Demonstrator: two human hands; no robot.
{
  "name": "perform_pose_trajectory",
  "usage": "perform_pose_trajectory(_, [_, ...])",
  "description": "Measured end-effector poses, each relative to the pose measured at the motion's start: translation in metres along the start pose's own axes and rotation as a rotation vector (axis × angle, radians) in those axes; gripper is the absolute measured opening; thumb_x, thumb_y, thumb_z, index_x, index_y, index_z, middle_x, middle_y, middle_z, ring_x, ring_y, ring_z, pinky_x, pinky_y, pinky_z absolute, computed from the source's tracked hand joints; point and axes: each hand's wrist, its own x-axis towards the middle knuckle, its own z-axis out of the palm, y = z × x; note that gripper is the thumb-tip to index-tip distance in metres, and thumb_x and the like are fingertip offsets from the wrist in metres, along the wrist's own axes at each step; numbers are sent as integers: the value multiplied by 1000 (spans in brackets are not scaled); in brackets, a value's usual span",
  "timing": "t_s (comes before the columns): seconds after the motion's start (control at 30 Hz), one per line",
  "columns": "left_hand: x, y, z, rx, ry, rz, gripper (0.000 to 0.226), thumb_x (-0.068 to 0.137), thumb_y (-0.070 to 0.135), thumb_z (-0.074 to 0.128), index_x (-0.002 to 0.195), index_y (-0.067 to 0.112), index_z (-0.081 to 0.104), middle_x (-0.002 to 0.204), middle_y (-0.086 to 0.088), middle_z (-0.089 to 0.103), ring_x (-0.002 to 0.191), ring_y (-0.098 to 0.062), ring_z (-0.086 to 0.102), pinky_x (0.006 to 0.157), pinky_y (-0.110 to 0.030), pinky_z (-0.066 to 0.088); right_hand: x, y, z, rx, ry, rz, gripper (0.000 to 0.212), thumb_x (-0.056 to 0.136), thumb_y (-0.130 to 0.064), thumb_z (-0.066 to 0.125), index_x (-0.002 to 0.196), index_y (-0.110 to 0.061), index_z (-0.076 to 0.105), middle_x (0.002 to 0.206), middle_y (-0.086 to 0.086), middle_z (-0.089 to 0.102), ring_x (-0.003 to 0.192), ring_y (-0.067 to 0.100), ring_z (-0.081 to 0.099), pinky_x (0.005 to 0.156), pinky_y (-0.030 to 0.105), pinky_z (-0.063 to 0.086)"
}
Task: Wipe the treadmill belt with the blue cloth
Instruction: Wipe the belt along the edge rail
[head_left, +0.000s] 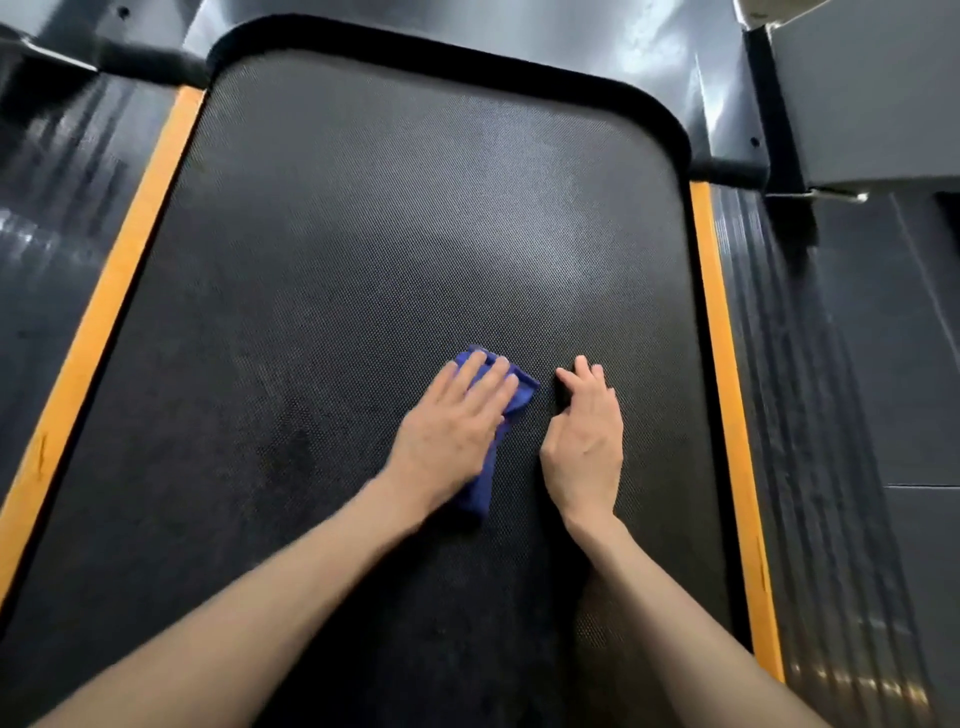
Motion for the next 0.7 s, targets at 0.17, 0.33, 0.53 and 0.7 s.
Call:
perform_pose_trajectory(0.17, [17, -154, -9, 226, -16, -317, 51, 90, 19, 27, 134, -4, 39, 140, -25, 40, 127, -46, 36, 101, -54, 29, -1, -2, -1, 28, -15, 18, 49, 80, -3, 37, 126, -10, 49, 145, 6, 40, 140, 21, 27, 118, 33, 12])
perform_pose_trajectory(0.33, [11, -201, -14, 108, 21, -542, 44, 96, 9, 37, 137, -6, 29, 144, -28, 30, 132, -50, 23, 106, -59, 20, -1, -3, 0, -27, -43, 24, 54, 78, -12, 27, 127, -11, 48, 146, 6, 38, 141, 22, 24, 118, 34, 10])
perform_pose_trajectory(0.53, [-20, -37, -7, 90, 106, 50, 48, 90, 25, 34, 131, 4, 50, 137, -14, 49, 128, -36, 42, 105, -46, 30, 0, -2, 1, -24, -18, 27, 53, 77, -12, 26, 124, -9, 51, 144, 9, 41, 140, 25, 27, 117, 36, 11])
perform_pose_trajectory(0.7, [-31, -67, -16, 112, 16, -24, 48, 89, 23, 33, 131, 7, 50, 138, -10, 49, 127, -34, 45, 101, -44, 40, 13, -46, -1, 175, -13, -169, 58, 70, 15, 40, 121, -8, 55, 135, 6, 51, 133, 19, 38, 116, 38, 19])
